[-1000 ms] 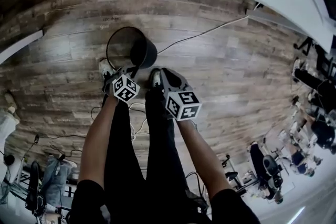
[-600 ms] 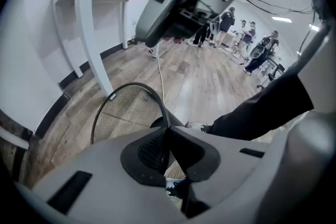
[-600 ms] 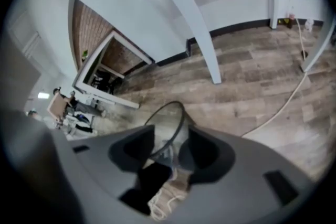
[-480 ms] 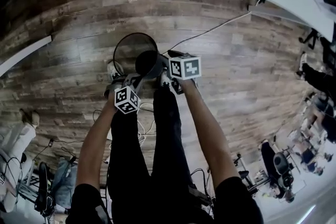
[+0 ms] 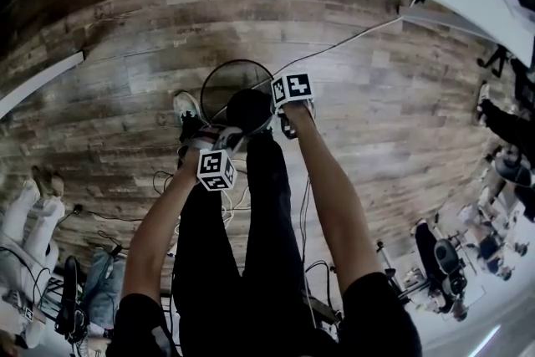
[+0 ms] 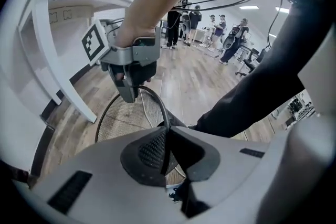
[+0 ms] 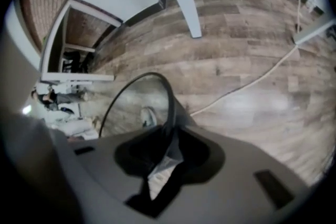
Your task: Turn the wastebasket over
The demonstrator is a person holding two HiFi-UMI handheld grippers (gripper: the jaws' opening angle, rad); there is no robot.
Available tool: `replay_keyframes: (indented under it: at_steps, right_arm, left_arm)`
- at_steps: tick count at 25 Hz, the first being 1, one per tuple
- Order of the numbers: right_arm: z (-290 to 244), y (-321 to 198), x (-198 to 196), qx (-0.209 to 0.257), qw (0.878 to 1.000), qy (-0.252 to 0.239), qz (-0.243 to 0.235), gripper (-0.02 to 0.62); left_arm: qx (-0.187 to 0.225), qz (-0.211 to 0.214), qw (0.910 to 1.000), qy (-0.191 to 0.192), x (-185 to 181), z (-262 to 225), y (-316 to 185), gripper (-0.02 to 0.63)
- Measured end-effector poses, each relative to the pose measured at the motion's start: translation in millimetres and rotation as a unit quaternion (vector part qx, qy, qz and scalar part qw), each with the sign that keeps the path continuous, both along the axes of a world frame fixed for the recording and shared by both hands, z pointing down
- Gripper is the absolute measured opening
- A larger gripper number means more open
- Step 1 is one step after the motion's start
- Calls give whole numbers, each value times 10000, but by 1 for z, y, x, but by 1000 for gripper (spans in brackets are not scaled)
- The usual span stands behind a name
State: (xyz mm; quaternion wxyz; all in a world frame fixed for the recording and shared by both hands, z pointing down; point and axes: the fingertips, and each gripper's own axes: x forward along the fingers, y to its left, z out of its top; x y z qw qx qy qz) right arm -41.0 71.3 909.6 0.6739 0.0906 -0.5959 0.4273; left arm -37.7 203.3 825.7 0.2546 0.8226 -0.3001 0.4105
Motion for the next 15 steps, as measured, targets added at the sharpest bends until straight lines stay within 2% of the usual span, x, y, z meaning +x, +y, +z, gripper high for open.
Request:
replay_keyframes:
  at_steps: [3, 6, 9, 12, 15]
  right_arm:
    - [0, 2, 9, 192, 9994, 293, -83, 88]
    - [-6, -3, 9, 474, 9984, 286, -82, 71]
    - [-17, -11, 4, 742, 9972, 131, -17, 55]
    - [-28, -19, 2, 983, 9952, -4, 10, 51]
    - [-38, -30, 5, 1171, 9930, -80, 152, 47]
  left_arm:
    - [-130, -11, 9997, 228, 11, -2, 2, 52]
    - [-265, -207, 9985, 441, 20, -2, 2, 55]
    - [-416, -541, 9950, 727, 26, -6, 1, 63]
    - [-353, -855, 9918, 880, 28, -13, -7, 74]
    - [-212, -1539, 9804, 1212, 18, -28, -22, 118]
